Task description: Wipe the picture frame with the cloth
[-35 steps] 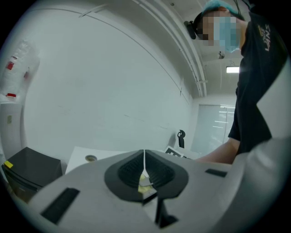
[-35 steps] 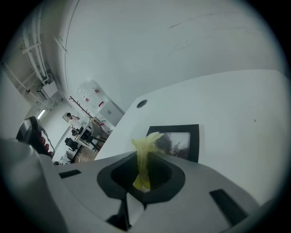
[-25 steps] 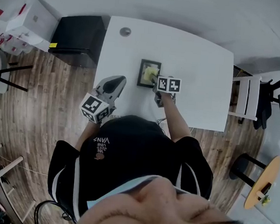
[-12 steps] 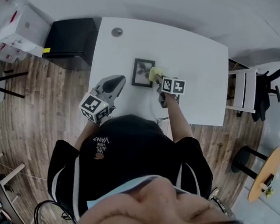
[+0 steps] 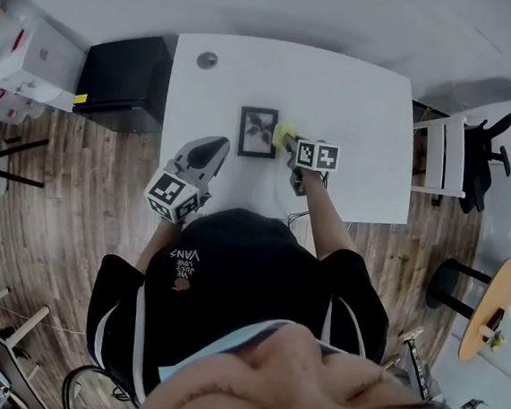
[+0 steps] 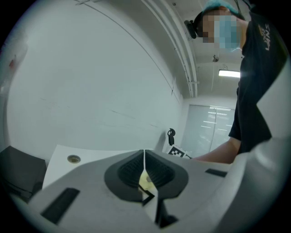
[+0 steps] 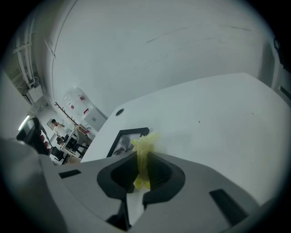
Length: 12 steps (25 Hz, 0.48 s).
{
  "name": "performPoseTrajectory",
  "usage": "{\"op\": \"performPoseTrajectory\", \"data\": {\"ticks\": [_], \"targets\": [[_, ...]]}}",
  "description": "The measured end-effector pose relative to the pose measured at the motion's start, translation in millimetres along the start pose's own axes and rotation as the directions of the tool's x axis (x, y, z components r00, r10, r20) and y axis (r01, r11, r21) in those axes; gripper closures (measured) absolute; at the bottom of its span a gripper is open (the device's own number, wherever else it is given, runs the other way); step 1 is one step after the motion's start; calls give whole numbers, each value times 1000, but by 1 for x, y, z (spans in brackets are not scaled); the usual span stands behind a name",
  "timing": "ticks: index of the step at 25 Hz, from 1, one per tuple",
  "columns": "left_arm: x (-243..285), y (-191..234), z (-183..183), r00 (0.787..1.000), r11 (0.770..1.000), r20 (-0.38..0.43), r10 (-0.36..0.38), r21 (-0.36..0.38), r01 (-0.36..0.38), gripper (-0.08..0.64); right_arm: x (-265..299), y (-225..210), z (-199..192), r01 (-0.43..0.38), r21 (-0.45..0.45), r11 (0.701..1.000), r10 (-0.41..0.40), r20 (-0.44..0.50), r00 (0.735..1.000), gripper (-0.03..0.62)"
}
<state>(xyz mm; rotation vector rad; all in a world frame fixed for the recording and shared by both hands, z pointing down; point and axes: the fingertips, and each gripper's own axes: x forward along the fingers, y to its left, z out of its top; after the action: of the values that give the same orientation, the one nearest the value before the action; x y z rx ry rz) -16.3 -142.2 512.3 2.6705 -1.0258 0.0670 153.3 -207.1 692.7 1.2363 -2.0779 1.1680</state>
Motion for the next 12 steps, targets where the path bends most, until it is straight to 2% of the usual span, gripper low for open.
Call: {"op": "performPoseTrajectory", "data": {"ticks": [6,12], "targets": [[-7,3,0,1000,1000,0,15,-6,-15,543,3,26,7,-54,-20,998,54,17,998,552],[-19,9,-1,999,999,5,42,-7,-42,543,20,59,1,-122,-40,992,121,-14,993,552]]}}
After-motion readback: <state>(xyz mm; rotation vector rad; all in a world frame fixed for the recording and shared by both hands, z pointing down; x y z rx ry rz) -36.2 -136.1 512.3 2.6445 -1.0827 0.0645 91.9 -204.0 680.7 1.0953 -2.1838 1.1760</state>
